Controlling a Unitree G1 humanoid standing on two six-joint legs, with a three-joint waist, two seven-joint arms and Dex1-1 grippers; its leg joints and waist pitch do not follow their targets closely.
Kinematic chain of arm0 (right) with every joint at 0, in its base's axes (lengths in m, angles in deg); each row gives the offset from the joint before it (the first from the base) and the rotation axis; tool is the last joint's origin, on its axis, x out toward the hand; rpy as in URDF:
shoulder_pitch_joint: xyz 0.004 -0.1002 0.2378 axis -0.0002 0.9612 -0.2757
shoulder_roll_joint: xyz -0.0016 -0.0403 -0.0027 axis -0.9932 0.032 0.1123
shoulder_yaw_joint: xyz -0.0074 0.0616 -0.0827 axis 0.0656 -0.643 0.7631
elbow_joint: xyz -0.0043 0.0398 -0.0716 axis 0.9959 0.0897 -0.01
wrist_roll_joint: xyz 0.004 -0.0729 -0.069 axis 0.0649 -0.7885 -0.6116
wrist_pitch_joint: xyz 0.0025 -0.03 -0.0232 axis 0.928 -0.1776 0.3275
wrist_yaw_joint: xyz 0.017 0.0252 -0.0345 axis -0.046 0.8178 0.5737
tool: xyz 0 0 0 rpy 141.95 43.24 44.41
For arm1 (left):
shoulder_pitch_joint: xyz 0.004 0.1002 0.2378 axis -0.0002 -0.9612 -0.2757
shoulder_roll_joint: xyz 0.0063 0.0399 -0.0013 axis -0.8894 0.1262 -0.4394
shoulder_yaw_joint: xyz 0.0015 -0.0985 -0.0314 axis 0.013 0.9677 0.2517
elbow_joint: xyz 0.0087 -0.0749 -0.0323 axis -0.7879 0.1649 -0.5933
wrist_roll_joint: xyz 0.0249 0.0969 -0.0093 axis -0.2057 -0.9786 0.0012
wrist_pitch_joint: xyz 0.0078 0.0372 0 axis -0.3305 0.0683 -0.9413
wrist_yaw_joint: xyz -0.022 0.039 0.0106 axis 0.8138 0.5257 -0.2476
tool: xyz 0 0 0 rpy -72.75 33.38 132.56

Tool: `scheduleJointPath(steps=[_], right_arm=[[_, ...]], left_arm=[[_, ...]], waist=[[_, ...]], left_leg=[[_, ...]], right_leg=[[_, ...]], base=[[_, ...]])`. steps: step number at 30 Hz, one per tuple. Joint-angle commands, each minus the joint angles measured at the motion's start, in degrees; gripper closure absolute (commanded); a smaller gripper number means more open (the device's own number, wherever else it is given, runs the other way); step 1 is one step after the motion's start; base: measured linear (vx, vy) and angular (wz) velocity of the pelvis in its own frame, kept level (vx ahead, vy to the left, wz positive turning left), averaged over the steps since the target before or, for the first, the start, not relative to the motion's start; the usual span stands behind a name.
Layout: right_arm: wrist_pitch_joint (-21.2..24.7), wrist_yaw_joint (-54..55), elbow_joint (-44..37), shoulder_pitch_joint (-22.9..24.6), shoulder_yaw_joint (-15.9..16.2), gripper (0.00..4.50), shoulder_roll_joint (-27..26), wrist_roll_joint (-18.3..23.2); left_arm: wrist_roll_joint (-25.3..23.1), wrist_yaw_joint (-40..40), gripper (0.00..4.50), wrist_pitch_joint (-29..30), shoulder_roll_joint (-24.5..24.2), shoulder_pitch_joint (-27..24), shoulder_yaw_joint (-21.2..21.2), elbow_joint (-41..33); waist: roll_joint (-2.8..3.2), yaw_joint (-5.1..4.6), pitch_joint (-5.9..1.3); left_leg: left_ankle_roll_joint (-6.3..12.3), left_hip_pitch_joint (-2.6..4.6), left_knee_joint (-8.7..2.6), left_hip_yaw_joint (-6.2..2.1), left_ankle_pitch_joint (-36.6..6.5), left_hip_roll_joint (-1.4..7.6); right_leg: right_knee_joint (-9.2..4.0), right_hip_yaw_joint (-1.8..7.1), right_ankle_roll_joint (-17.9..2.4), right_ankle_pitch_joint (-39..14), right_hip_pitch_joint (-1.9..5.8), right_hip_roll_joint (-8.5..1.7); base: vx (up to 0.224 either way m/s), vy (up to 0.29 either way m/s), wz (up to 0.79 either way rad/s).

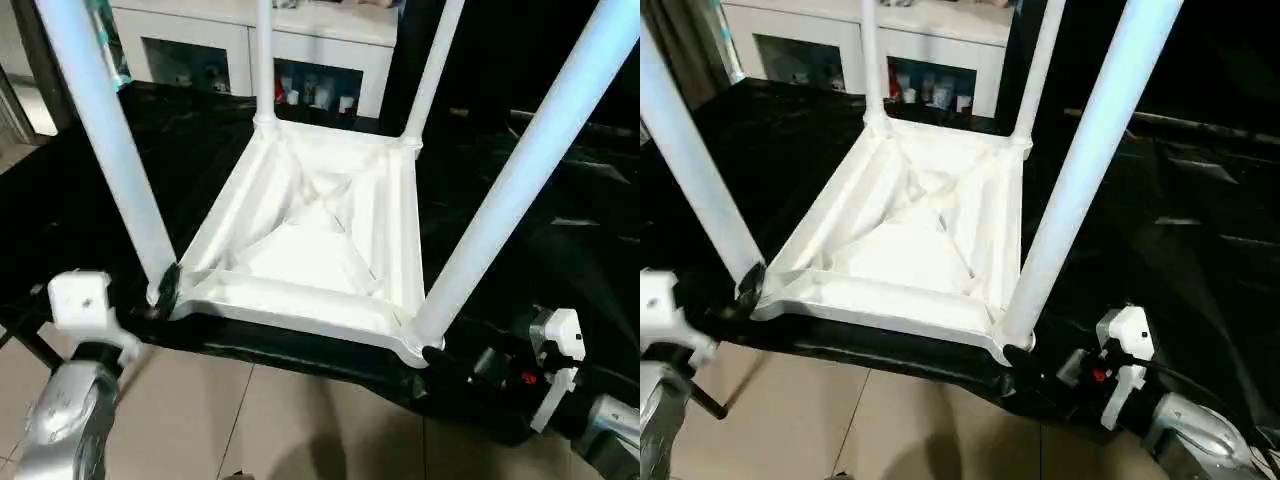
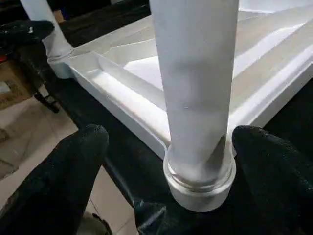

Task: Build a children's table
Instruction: Rotate leg to tighten, then flip table

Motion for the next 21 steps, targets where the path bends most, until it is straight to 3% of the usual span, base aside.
scheduleJointPath(steps=[1,2,8,12,15,21], right_arm=[[-0.67,0.95,-0.46,-1.09,-0.3,0.0,0.16,-0.16],[-1.33,1.8,-0.09,-1.55,-0.38,0.0,-0.24,-0.79],[-3.65,7.1,0.83,-3.46,0.21,0.0,-3.4,-4.24],[-4.5,8.84,1.82,-5.15,2.94,0.0,-5.31,-5.89],[-5.6,10.23,3.66,-7.05,4.75,0.0,-7.44,-7.15],[-8.08,15.43,8.24,-10.64,5.99,0.64,-11.93,-10.31]], left_arm=[[-0.56,0.46,0.15,0.62,0.13,1.02,-1.06,1.12],[-0.64,0.25,0.4,0.61,0.21,1.29,-1.16,1.2],[0.22,0.01,0.9,0.72,-0.1,2.75,-1.55,1.72],[0.38,0.03,1.13,0.42,-0.18,3.25,-1.66,1.92],[0.52,-0.09,1.34,0.21,-0.16,3.47,-1.73,1.74],[0.82,-0.06,1.75,0.46,-0.19,3.32,-2.19,0.35]], waist=[[0.58,0.07,-1.62],[0.54,0.04,-1.64],[0.52,-0.11,-1.91],[0.58,-0.18,-1.97],[0.56,-0.3,-1.92],[0.53,-0.43,-1.75]], left_leg=[[1.17,0.19,-5.3,-2.04,-13.5,4.6],[1.11,0.22,-5.29,-2.04,-13.49,4.6],[1.17,0.19,-5.12,-1.9,-10.72,4.54],[1.49,0.16,-5.07,-1.89,-9.92,4.56],[1.1,0.16,-5.14,-1.84,-10.96,4.54],[-0.18,0.28,-5.4,-1.77,-11.55,4.6]], right_leg=[[-4.98,3.51,-7.04,-10.86,0.95,-5.79],[-4.97,3.52,-7.12,-10.82,0.94,-5.79],[-4.47,3.5,-8.31,-6.98,0.99,-5.72],[-4.18,3.45,-8.86,-4.75,1.07,-5.62],[-4.29,3.47,-8.98,-6.55,1.02,-5.77],[-4.23,3.59,-8.95,-6.71,0.81,-5.58]], base=[[0.0,0.0,0.0],[0.0,0.0,0.0],[0.0,0.0,0.0],[0.0,0.0,0.0],[0.0,0.0,0.0],[0.0,0.0,0.0]])
